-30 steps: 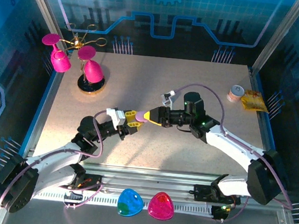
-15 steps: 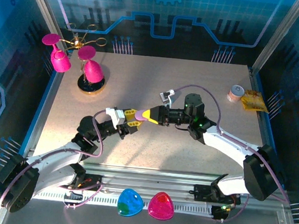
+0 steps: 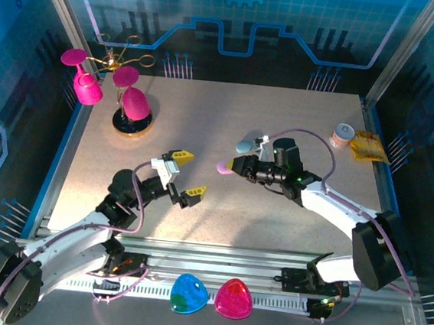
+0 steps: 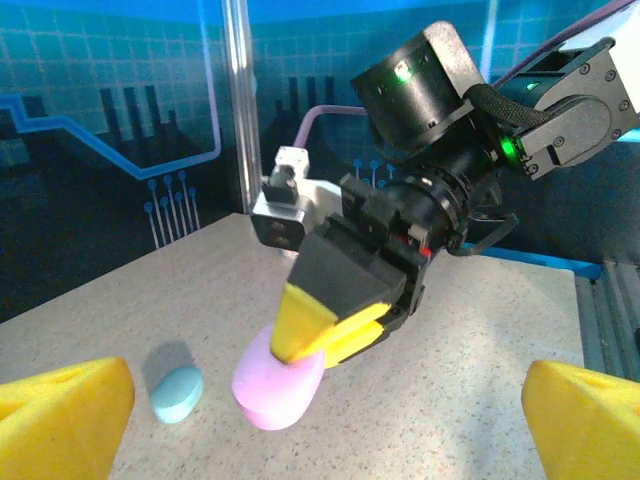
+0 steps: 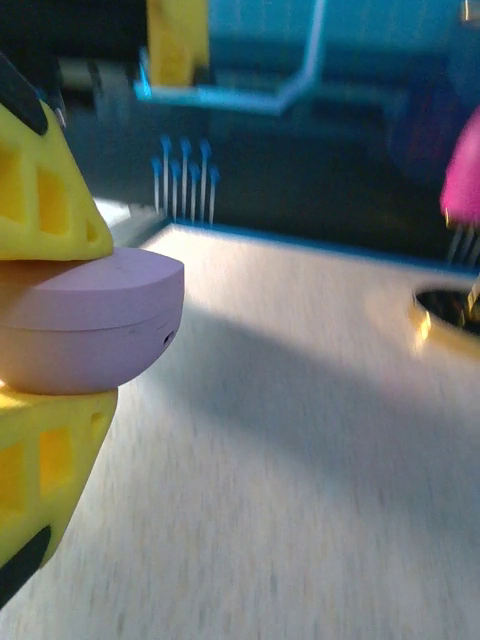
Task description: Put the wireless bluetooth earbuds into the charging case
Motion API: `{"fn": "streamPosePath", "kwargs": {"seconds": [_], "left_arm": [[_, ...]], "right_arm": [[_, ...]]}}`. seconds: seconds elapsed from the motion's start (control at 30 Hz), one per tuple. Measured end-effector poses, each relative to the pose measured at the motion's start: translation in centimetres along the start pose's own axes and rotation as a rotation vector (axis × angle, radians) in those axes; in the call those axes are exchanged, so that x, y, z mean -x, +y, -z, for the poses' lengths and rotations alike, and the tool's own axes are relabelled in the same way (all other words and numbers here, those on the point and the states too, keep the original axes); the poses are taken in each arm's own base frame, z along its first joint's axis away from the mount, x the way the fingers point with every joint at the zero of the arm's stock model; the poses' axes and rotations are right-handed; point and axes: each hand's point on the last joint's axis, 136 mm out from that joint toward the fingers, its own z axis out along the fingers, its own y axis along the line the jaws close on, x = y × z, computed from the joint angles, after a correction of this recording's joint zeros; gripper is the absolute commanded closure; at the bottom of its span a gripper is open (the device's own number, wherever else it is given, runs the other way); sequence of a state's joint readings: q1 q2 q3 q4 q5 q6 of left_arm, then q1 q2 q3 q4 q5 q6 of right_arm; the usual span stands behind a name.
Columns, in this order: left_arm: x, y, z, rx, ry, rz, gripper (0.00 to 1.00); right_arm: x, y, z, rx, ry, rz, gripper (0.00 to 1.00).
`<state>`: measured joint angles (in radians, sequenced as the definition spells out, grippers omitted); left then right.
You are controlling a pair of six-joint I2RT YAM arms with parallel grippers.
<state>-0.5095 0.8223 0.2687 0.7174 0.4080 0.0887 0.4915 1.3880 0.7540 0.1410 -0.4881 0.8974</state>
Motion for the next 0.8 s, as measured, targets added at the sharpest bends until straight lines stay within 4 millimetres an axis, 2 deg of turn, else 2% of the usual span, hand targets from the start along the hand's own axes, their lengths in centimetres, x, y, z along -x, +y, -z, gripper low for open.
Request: {"fn": "streamPosePath", "kwargs": {"seconds": [0.17,0.4,0.5,0.67,0.8], "left_arm": [[-0.8,0.3,0.4,0.032,0.041,-0.003,0.01],[-2.2,0.8,0.2,0.052,0.088,0.018,0.01],[-2.9,1.0,0.0,0.053,0.108,0.027,0.01],[-3.2,1.0,-0.1,0.055,0.115,0.031,0.01],[-3.1,1.0,-0.1,0.055,0.115,0.031,0.01]], "right_arm": [[-1.3,-6.0,-1.2,-0.209,0.036,0.014,0.80],[-3.5,-11.9,-1.6,-0.392,0.084,0.020,0.80],[-3.3,-12.1,-1.8,-0.391,0.074,0.034,0.76],[-3.2,-12.2,-1.9,-0.384,0.062,0.040,0.61],[-3.5,-12.8,-1.8,-0.394,0.065,0.019,0.54]]}}
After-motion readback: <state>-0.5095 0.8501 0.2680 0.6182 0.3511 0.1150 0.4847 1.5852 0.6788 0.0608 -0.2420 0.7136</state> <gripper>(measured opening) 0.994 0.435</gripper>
